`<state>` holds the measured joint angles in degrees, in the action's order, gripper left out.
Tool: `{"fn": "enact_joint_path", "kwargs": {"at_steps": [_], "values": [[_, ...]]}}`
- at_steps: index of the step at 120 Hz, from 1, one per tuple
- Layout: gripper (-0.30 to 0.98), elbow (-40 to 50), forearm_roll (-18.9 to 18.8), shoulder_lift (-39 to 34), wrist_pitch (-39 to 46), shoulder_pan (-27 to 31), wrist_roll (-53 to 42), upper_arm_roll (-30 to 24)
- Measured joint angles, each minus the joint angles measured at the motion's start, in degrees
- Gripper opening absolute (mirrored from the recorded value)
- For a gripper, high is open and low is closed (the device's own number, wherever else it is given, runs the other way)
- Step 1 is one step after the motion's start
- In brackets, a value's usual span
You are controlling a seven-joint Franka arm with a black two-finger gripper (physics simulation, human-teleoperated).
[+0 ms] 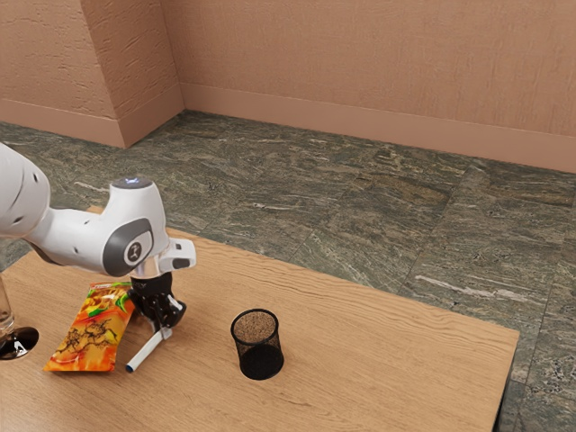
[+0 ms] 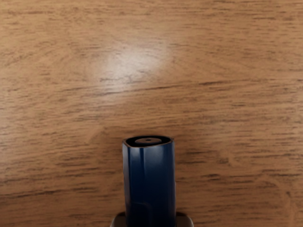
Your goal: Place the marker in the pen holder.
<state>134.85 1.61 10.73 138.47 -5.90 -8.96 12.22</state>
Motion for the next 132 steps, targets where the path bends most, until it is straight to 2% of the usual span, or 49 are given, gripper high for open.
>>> {"fn": "enact_joint_path", "kwargs": {"at_steps": [24, 48, 60, 77, 88, 106, 132], "values": [[-0.05, -0.71, -0.63, -2.04, -0.21, -0.63, 0.50, -0.09], [-0.08, -3.48, -0.82, -14.93, -4.00, -5.07, 1.20, -0.76], [-0.09, -6.12, 4.62, -17.78, -4.59, -11.52, 0.35, -0.65], [-0.10, -6.38, 19.53, -17.73, -0.98, -16.79, -4.98, -0.27], [-0.10, -5.90, 25.39, -16.60, 0.97, -17.46, -8.89, -0.16], [-0.10, -5.07, 29.26, -14.78, 4.22, -17.42, -14.91, -0.11], [-0.10, -3.13, 30.86, -14.61, 8.15, -17.68, -22.19, -0.13]]}}
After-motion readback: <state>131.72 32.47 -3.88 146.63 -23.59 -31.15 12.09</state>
